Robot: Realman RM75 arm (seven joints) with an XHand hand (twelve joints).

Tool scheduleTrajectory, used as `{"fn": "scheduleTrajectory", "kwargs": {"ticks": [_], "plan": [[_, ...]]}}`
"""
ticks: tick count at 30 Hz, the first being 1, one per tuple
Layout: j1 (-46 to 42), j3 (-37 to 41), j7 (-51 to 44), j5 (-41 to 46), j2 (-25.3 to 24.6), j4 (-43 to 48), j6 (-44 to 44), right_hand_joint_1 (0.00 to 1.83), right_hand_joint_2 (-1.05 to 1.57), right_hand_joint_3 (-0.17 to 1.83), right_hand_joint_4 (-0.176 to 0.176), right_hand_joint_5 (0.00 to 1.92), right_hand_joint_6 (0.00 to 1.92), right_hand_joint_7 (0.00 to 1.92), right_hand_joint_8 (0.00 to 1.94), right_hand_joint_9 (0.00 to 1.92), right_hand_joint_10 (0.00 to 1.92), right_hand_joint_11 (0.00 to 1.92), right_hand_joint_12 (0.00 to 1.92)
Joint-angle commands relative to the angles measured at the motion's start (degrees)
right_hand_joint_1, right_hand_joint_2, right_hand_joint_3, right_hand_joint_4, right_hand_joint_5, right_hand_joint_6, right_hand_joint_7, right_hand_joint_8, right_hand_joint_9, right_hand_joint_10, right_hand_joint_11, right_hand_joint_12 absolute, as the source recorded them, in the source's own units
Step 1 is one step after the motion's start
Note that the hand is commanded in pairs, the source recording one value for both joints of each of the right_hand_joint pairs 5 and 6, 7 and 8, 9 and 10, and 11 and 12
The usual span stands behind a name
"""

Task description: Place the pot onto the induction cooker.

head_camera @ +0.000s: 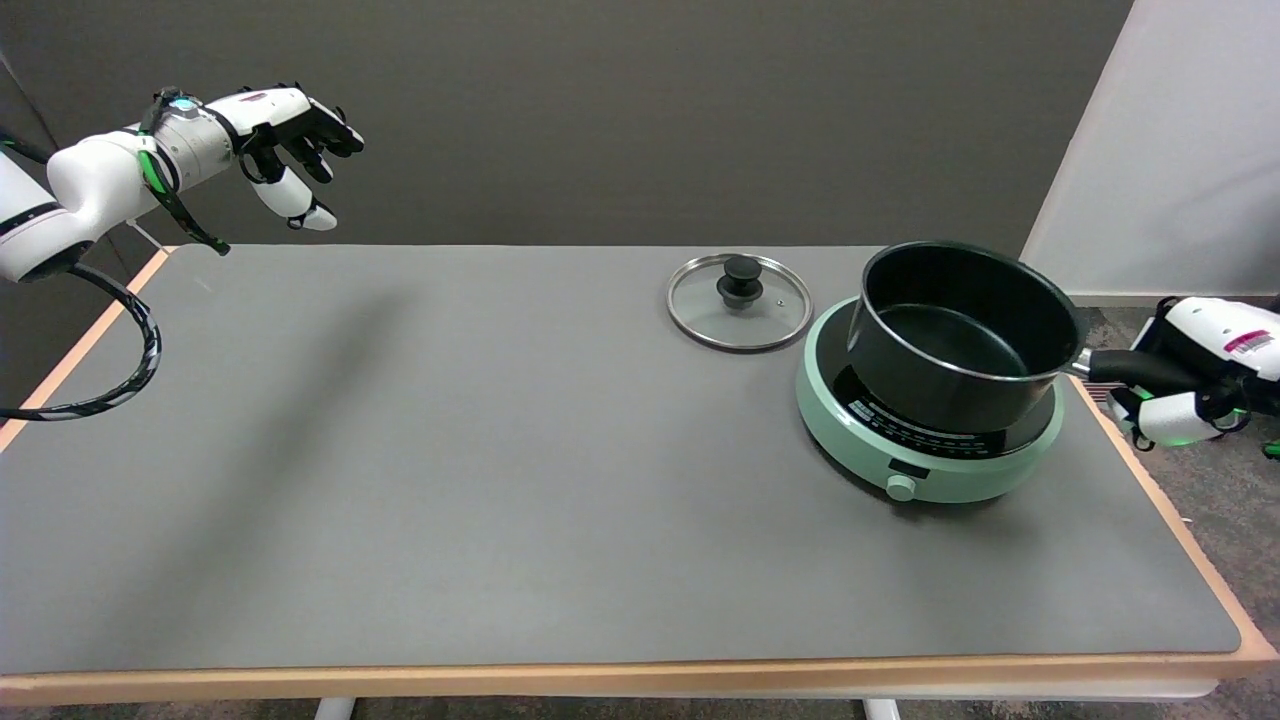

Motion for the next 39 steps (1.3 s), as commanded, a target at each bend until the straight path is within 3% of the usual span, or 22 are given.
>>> {"fn": "scheduleTrajectory", "kwargs": {"ticks": [1, 12, 39], "plan": [[4.9, -3.2, 3.1, -5.2, 2.0, -4.1, -0.3, 1.13, 0.92, 1.06, -0.087, 1.78, 1.78, 1.78, 1.78, 1.78, 1.78, 1.78, 1.78], [7.8, -5.1, 3.1, -5.3, 4.1, -8.6, -0.3, 1.13, 0.92, 1.06, -0.087, 1.78, 1.78, 1.78, 1.78, 1.78, 1.78, 1.78, 1.78], [8.7, -6.4, 2.9, -5.9, 4.3, -9.3, -0.3, 1.12, 0.92, 1.06, -0.091, 1.76, 1.76, 1.76, 1.76, 1.76, 1.76, 1.76, 1.76]]}}
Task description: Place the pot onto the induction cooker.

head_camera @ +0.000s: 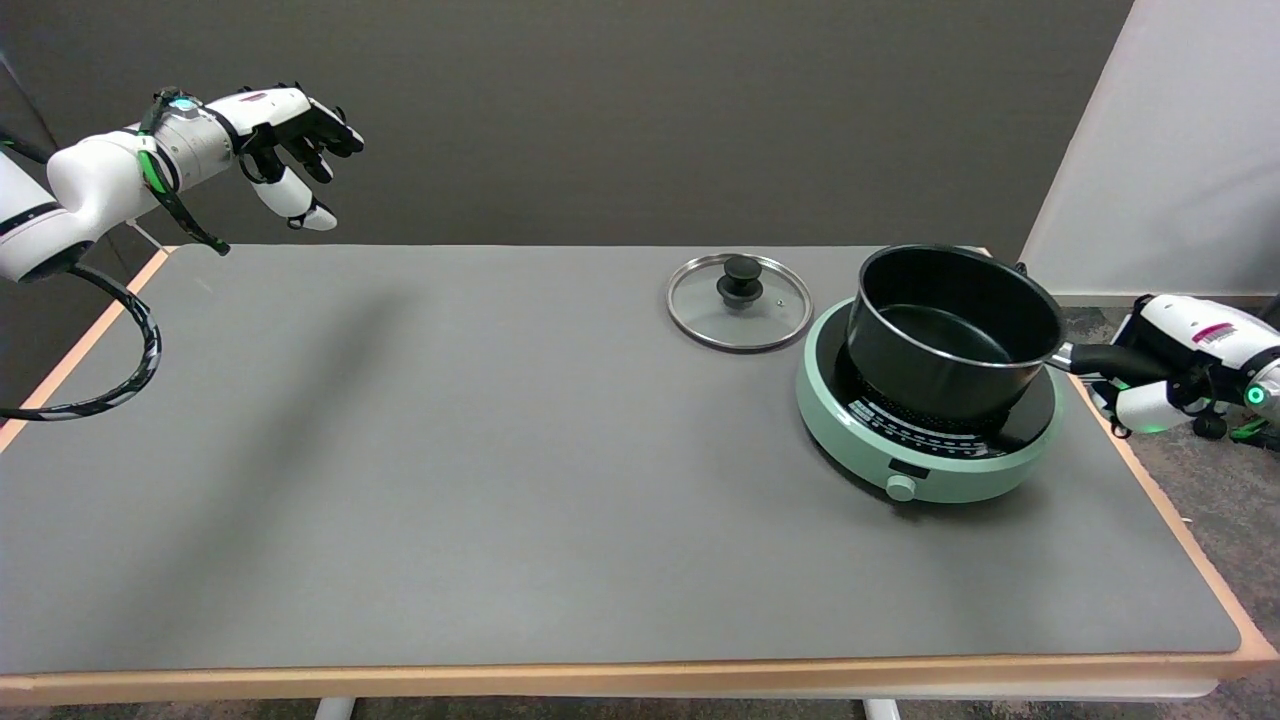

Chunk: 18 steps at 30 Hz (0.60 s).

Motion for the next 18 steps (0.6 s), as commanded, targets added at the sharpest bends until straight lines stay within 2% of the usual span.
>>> {"fn": "scheduleTrajectory", "kwargs": {"ticks": [1, 8, 13, 17, 18], "plan": [[0.8, -1.3, -0.1, -0.6, 0.3, -1.0, -0.1, 1.12, 0.92, 1.07, -0.092, 1.75, 1.75, 1.75, 1.75, 1.75, 1.75, 1.75, 1.75], [0.8, -1.6, -0.3, -0.6, -0.2, -1.1, -0.1, 1.11, 0.9, 1.06, -0.099, 1.69, 1.69, 1.69, 1.69, 1.69, 1.69, 1.69, 1.69], [0.6, -1.3, -0.4, -0.7, -0.4, -0.2, -0.1, 1.1, 0.81, 1.11, -0.098, 1.52, 1.52, 1.52, 1.52, 1.52, 1.52, 1.52, 1.52], [0.5, -0.5, -0.4, -2.2, -0.7, 1.0, -0.5, 1.11, 0.46, 1.73, -0.016, 1.17, 1.17, 1.17, 1.17, 1.17, 1.17, 1.17, 1.17], [0.5, -0.2, -0.4, -3.2, -0.8, 1.5, -0.8, 1.1, 0.4, 1.81, -0.007, 1.14, 1.14, 1.14, 1.14, 1.14, 1.14, 1.14, 1.14]]}}
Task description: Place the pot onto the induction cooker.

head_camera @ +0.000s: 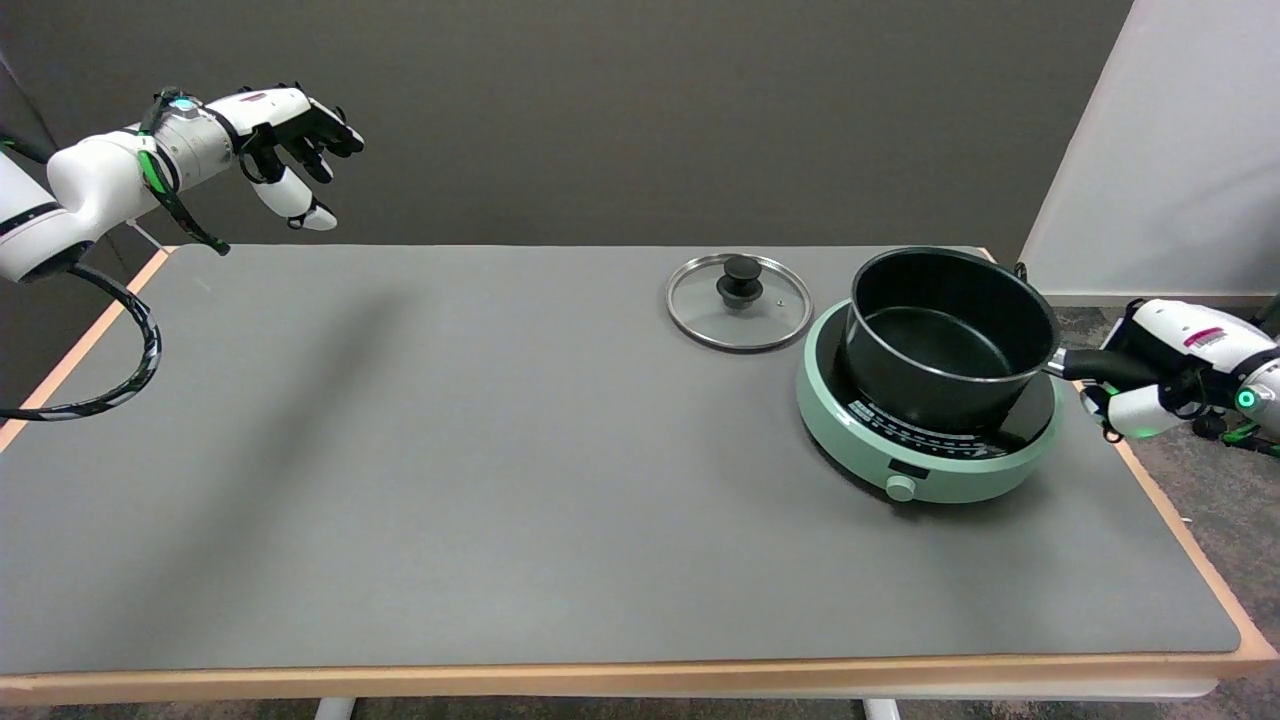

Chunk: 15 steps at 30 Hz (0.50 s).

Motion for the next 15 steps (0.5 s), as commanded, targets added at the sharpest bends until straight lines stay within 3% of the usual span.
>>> {"fn": "scheduleTrajectory", "kwargs": {"ticks": [1, 8, 11, 13, 15], "plan": [[-0.2, 1.2, -0.3, -3.6, -0.8, 2.6, -1.0, 1.1, 0.36, 1.83, -0.002, 1.11, 1.11, 1.11, 1.11, 1.11, 1.11, 1.11, 1.11], [-0.7, 2.4, -0.3, -5.8, -1.2, 4.4, -2.0, 1.08, -0.11, 1.83, 0.031, 0.84, 0.84, 0.84, 0.84, 0.84, 0.84, 0.84, 0.84], [-0.8, 3.0, -0.2, -6.7, -1.6, 5.1, -2.1, 1.08, -0.32, 1.83, -0.002, 0.59, 0.59, 0.59, 0.59, 0.59, 0.59, 0.59, 0.59], [-0.9, 3.6, -0.1, -7.6, -1.9, 5.8, -2.3, 1.1, -0.53, 1.83, -0.031, 0.2, 0.2, 0.2, 0.2, 0.2, 0.2, 0.2, 0.2], [-0.9, 4.4, 0.0, -8.7, -2.3, 6.7, -2.6, 1.11, -0.58, 1.83, -0.034, 0.07, 0.07, 0.07, 0.07, 0.07, 0.07, 0.07, 0.07]]}}
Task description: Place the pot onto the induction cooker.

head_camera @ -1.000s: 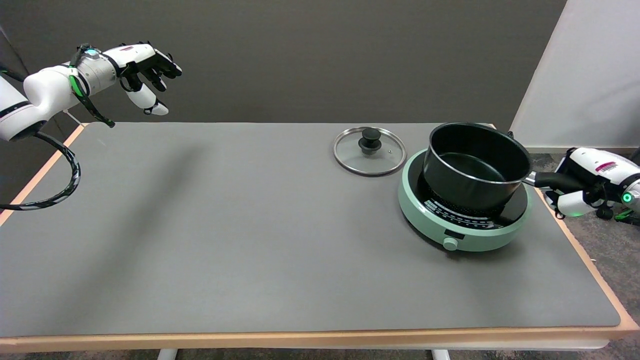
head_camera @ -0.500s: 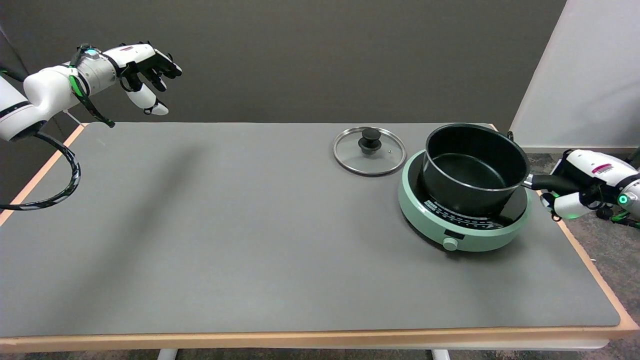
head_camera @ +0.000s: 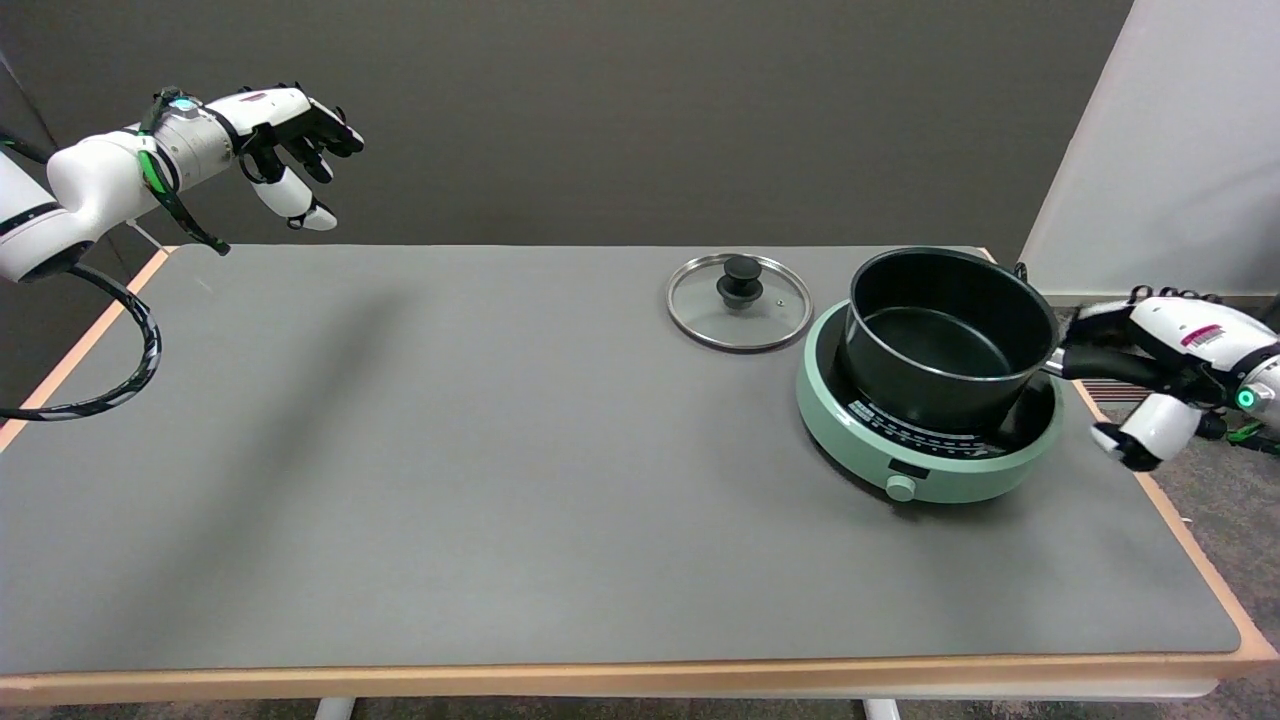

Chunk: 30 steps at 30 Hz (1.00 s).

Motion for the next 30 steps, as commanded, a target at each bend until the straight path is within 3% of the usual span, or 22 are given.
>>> {"fn": "scheduleTrajectory", "kwargs": {"ticks": [1, 2, 5, 15, 20, 30], "plan": [[-0.6, 3.5, 0.2, -5.6, -1.7, 4.6, -1.6, 1.12, -0.61, 1.77, -0.077, 0.04, 0.04, 0.04, 0.04, 0.04, 0.04, 0.04, 0.04], [-0.6, 3.8, 0.3, -6.0, -1.8, 5.0, -1.6, 1.12, -0.62, 1.58, -0.176, 0.03, 0.03, 0.03, 0.03, 0.03, 0.03, 0.03, 0.03], [-0.5, 4.7, 0.3, -6.3, -2.2, 6.2, -1.6, 1.18, -0.61, 1.37, -0.176, 0.02, 0.02, 0.02, 0.02, 0.02, 0.02, 0.02, 0.02], [2.3, 7.0, 6.1, -5.3, -3.8, 12.6, -0.4, 1.23, -0.64, 1.28, -0.176, 0.08, 0.08, 0.08, 0.08, 0.08, 0.08, 0.08, 0.08], [5.3, 5.5, 6.7, 5.2, -2.6, 12.7, 0.9, 1.23, -0.63, 1.22, -0.176, 0.06, 0.06, 0.06, 0.06, 0.06, 0.06, 0.06, 0.06], [16.4, -2.5, 7.0, 8.8, 2.8, 12.6, 1.9, 1.23, -0.57, 1.13, -0.176, 0.04, 0.04, 0.04, 0.04, 0.04, 0.04, 0.04, 0.04]]}}
